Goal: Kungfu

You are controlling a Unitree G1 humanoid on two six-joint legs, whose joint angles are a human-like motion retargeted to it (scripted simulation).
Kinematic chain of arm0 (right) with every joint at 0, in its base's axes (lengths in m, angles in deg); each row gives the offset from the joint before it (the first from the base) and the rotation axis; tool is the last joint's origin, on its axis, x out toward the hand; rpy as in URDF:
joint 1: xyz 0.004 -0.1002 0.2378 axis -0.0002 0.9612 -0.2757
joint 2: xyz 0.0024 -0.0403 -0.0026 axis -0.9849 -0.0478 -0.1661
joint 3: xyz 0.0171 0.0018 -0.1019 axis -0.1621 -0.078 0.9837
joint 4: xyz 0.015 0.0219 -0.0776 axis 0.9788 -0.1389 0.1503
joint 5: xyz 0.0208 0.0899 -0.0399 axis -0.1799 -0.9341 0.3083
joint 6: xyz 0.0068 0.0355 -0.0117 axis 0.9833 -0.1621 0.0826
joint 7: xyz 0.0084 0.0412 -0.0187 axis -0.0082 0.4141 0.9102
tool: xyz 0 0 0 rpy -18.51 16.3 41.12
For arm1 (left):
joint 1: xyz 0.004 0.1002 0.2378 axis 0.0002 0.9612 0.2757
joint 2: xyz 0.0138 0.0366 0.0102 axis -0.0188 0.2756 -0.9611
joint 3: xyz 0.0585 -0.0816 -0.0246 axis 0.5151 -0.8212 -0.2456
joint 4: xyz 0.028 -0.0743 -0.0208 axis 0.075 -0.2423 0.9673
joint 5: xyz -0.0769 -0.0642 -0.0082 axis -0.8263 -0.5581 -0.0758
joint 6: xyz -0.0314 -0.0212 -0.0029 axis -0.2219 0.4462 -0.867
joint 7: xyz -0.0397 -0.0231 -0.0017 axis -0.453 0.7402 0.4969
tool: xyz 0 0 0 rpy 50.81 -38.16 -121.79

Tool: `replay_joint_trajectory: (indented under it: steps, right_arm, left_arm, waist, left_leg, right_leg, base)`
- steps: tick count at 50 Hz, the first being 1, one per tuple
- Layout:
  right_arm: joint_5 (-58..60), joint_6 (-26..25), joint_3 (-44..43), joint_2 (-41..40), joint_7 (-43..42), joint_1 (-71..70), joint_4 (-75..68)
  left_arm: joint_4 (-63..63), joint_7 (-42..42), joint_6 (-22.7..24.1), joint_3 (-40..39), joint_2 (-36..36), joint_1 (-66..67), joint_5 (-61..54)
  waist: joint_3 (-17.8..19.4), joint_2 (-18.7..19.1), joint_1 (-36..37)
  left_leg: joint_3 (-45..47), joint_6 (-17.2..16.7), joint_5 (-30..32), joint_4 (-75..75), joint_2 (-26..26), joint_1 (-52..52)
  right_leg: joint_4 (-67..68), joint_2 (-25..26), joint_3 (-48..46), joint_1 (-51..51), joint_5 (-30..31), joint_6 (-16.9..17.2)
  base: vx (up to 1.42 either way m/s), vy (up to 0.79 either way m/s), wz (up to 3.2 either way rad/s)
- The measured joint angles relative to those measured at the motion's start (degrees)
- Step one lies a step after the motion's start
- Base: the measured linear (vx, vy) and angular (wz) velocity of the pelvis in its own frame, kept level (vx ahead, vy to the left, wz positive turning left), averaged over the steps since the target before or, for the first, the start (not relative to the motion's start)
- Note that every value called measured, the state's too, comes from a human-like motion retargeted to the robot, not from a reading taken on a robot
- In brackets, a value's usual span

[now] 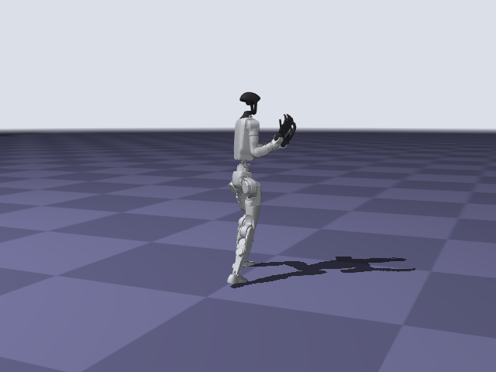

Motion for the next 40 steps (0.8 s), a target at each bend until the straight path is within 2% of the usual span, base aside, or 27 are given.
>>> replay_joint_trajectory:
  steps: [3, 5, 7, 10, 12, 16, 20, 25, 30, 33, 36, 38, 40]
  right_arm:
    - [1.4, 1.9, 3.7, -2.1, -1.5, 0.6, 0.6]
    - [2.3, 2.3, 4.8, -1.9, -2.5, 1.4, 0.6]
    - [3.2, 1.8, 5.4, -0.8, -2.2, 2.7, 0.4]
    - [4.4, 0.6, 4.8, 1.4, -0.7, 3.8, 0.5]
    - [5.3, 0.2, 3.9, 3.2, -0.2, 3.7, 0.6]
    - [10.4, 1.6, 3.3, 7.6, -2.8, 1.8, 0.2]
    - [21.7, 1.7, 3.1, 12.2, -8.2, -2.7, -1.7]
    - [30.1, -1.0, 3.3, 18.9, -12.5, -11.4, -5.2]
    - [32.6, -5.5, 0.6, 27.7, -12.0, -22.1, -15.2]
    - [36.8, -8.8, -1.1, 32.3, -7.7, -30.2, -27.0]
    - [44.9, -8.0, -0.3, 33.6, -3.9, -40.2, -44.2]
    - [54.5, -5.7, 1.5, 33.9, -5.7, -47.5, -58.7]
    - [69.5, -3.4, 3.6, 33.9, -12.1, -55.2, -75.5]
  left_arm:
    - [-1.5, -0.5, 0.3, 0.1, -0.8, 1.0, 2.3]
    - [-2.7, -0.2, 1.7, 0.3, -1.3, 2.7, 4.6]
    - [-3.9, -0.1, 2.7, 0.5, -2.2, 5.2, 6.8]
    - [-6.5, -0.9, 3.9, 0.9, -4.6, 8.7, 10.3]
    - [-8.4, -1.7, 4.9, 0.6, -7.3, 10.8, 13.1]
    - [-12.8, -0.6, 9.2, -2.4, -14.4, 14.5, 19.3]
    - [-17.6, 0.8, 13.5, -7.0, -22.9, 18.7, 28.9]
    - [-19.7, 5.7, 17.8, -14.5, -33.8, 22.9, 39.8]
    - [-15.4, 15.9, 20.3, -23.0, -43.5, 24.0, 52.1]
    - [-7.9, 24.0, 22.3, -29.0, -49.3, 22.8, 63.7]
    - [4.9, 34.3, 26.0, -34.9, -55.7, 21.8, 79.3]
    - [16.3, 41.9, 28.1, -39.1, -60.2, 21.6, 90.7]
    - [29.5, 49.5, 28.7, -42.8, -64.6, 21.5, 101.0]
  waist:
    - [2.5, 1.4, 1.6]
    - [2.2, 1.3, 2.8]
    - [0.3, 0.5, 4.4]
    - [-1.8, -0.6, 6.3]
    - [-2.2, -0.8, 6.8]
    - [-1.9, -0.5, 7.6]
    - [-3.1, -1.4, 13.3]
    - [-4.5, -5.4, 23.7]
    - [-3.8, -9.4, 34.9]
    - [-1.6, -10.7, 40.5]
    - [0.1, -11.4, 44.6]
    - [1.0, -11.3, 46.4]
    - [1.5, -11.1, 47.9]
  left_leg:
    - [6.4, 0.1, -1.5, 4.3, 3.1, 1.4]
    - [10.4, 1.3, -3.2, 7.6, 4.0, 1.6]
    - [14.4, 2.3, -4.4, 9.6, 4.3, 1.5]
    - [17.9, 3.2, -5.8, 10.6, 3.4, 1.0]
    - [17.9, 3.7, -6.2, 11.3, 2.3, -0.2]
    - [14.4, 3.8, -5.6, 12.7, 0.6, -3.8]
    - [9.5, 3.1, -3.6, 12.4, -1.9, -7.2]
    - [1.4, 1.7, 1.2, 9.7, -7.9, -10.5]
    - [-4.4, -0.1, 6.5, 5.6, -11.5, -11.5]
    - [-6.5, -1.5, 9.7, 2.6, -12.5, -10.6]
    - [-8.0, -3.2, 12.5, -0.2, -13.5, -9.3]
    - [-9.0, -4.2, 14.1, -2.1, -14.0, -8.1]
    - [-9.4, -5.2, 15.4, -3.7, -14.1, -7.0]
  right_leg:
    - [-1.4, -5.9, -12.9, -2.2, 3.6, 4.2]
    - [-2.2, -11.2, -23.3, -3.8, 6.3, 5.2]
    - [-3.2, -16.3, -31.4, -5.3, 8.5, 5.4]
    - [-5.5, -20.7, -35.9, -6.6, 10.4, 5.8]
    - [-7.5, -22.0, -35.8, -6.1, 11.0, 7.5]
    - [-10.4, -22.8, -40.0, -3.3, 10.7, 7.3]
    - [-11.4, -22.9, -45.7, -0.8, 9.0, 6.2]
    - [-11.3, -21.7, -50.4, 2.8, 5.4, 5.8]
    - [-11.6, -19.0, -57.4, 6.7, 2.9, 6.0]
    - [-12.3, -16.3, -58.9, 9.2, 1.8, 6.2]
    - [-13.3, -14.2, -60.2, 11.4, 1.1, 6.1]
    - [-13.7, -13.1, -61.2, 12.8, 0.6, 6.1]
    - [-13.8, -12.5, -61.4, 13.6, 0.1, 6.0]
  base:
    - [0.21, 0.49, -2.16]
    - [0.26, 0.33, -1.78]
    - [0.40, 0.24, -1.48]
    - [0.24, 0.16, -0.67]
    - [0.15, 0.13, 0.18]
    - [0.13, 0.09, 0.79]
    - [0.25, 0.06, 1.18]
    - [0.22, -0.01, 1.79]
    - [0.14, -0.06, 1.96]
    - [0.07, -0.09, 1.80]
    - [0.01, -0.03, 1.45]
    - [0.01, 0.00, 1.08]
    - [-0.05, 0.03, 0.68]
